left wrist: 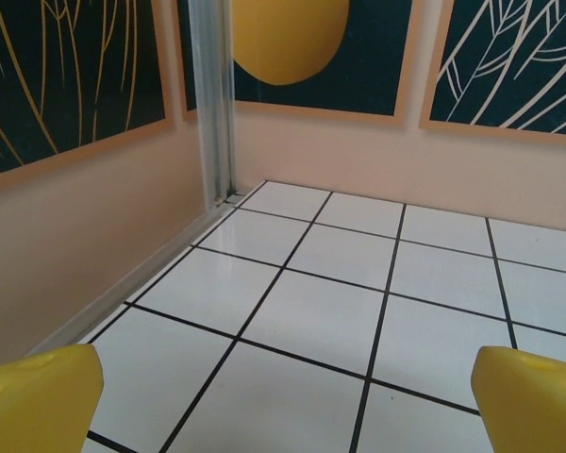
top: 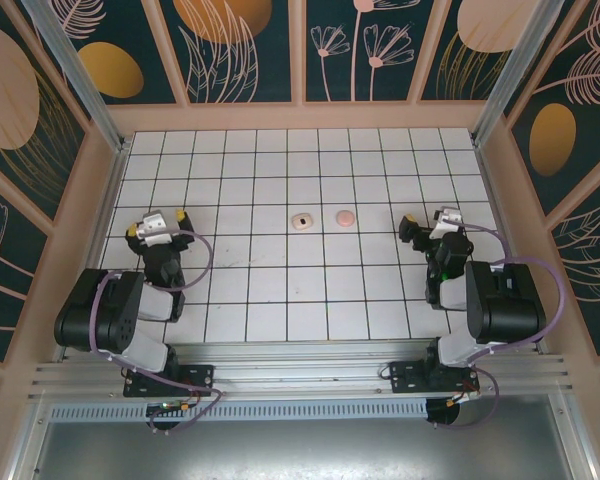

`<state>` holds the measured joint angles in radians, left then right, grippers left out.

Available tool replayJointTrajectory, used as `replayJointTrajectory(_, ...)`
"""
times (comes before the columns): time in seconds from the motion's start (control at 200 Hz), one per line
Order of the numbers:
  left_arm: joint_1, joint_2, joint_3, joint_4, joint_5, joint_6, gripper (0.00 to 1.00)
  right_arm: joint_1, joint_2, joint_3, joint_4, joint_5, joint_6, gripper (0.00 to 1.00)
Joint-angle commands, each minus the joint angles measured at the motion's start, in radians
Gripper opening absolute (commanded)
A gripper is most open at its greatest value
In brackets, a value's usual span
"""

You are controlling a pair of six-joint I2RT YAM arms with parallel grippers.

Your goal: Insert the wireless bluetooth earbuds into the charging case

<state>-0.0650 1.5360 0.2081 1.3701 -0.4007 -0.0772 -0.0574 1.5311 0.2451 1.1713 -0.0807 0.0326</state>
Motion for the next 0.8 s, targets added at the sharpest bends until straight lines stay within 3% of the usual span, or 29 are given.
replayJointTrajectory(0.0,0.005,-0.015,0.002,-0.043,0.027,-0.027,0.99,0.006,0.009,-0.004,0.062,-0.007,-0.023,0.99)
replayJointTrajectory(0.796,0.005,-0.011,0.005,-0.045,0.028,-0.026,0.99,0.005,0.008,-0.006,0.062,-0.007,-0.023,0.99)
